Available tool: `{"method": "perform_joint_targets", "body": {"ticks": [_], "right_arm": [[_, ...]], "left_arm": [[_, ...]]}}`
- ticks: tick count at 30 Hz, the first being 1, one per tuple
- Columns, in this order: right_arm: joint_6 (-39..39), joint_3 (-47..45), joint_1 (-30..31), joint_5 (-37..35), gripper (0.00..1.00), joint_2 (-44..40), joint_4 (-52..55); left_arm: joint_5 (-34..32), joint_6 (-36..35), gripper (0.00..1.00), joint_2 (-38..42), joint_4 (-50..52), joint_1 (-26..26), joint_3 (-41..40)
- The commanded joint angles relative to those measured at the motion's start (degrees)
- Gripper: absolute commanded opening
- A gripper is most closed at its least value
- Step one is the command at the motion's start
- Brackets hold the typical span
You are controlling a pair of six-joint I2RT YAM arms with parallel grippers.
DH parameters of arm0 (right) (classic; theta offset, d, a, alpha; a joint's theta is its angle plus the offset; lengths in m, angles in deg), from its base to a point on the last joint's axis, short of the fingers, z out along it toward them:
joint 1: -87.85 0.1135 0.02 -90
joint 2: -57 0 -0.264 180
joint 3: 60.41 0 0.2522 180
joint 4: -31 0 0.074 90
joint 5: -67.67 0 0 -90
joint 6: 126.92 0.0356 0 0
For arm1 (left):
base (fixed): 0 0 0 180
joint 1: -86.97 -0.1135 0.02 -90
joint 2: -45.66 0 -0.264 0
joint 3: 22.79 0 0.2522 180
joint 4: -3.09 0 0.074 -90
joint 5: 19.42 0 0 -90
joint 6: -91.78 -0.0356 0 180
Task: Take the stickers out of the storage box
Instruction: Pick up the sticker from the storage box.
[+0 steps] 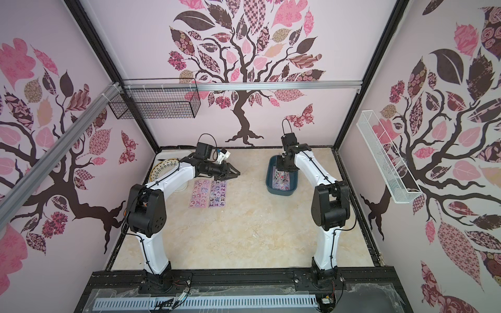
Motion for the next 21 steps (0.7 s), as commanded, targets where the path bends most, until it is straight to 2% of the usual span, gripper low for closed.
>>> {"method": "perform_joint_targets", "body": {"ticks": [1,8,12,17,21], "right_arm": [[0.1,0.5,-0.5,0.3,0.33,-5.7,0.0],[-1.0,2.3,-0.6,2.0,0.32,-8.9,3.1],[-1.2,3.0,-0.8,5.4,0.31,-10.4,4.7],[-0.8,4.0,-0.9,12.7,0.31,-11.5,6.7],[-0.3,6.7,-0.9,22.3,0.29,-10.8,9.5]], "left_arm": [[0.8,0.0,0.35,2.5,-2.2,-0.1,-0.7],[0.5,-0.2,0.35,4.0,-3.7,-0.1,-1.6],[0.1,0.3,0.35,6.5,-7.2,-0.1,-3.6],[0.0,0.0,0.35,9.0,-9.9,-0.1,-5.1],[1.1,0.4,0.35,9.2,-10.9,-0.1,-5.4]]}}
